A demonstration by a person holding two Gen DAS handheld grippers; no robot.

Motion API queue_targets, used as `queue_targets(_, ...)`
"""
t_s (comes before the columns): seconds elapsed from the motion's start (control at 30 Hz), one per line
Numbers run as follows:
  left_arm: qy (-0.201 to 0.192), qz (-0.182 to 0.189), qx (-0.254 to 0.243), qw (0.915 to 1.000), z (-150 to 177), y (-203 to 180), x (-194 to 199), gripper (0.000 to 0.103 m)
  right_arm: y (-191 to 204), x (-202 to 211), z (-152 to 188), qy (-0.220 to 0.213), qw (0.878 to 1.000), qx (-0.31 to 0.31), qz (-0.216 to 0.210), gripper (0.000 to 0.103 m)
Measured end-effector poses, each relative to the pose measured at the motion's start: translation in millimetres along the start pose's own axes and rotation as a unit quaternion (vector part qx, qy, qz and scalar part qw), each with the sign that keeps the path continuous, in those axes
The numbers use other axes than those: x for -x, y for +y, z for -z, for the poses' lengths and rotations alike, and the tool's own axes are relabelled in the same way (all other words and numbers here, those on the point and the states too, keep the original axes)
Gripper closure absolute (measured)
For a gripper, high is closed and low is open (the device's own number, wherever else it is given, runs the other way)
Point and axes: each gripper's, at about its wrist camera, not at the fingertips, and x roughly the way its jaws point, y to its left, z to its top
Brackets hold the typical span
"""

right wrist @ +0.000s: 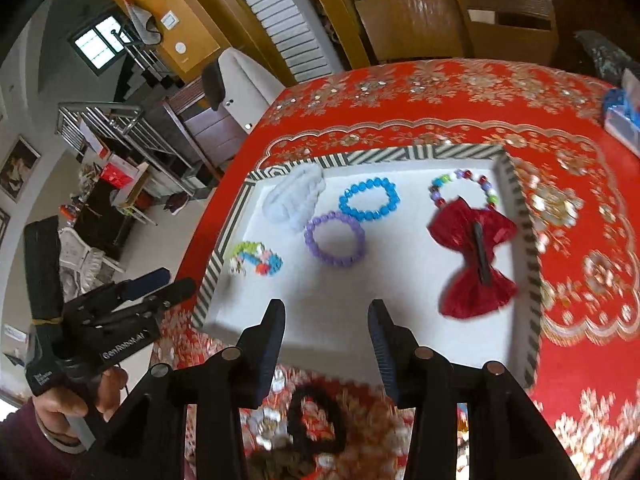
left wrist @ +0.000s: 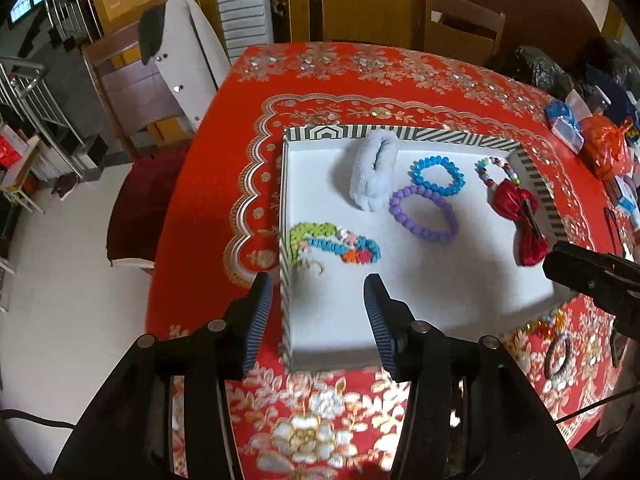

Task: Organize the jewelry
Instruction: 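Move both tools back over the remaining jewelry beside the tray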

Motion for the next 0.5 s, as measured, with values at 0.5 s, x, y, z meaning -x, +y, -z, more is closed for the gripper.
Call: queue_targets(0.5,-0.017,0.009,-0.008,0.9998,59,-2,52,0.056,7,42,72,-0.015,0.998,-0.02,0.049,0.061)
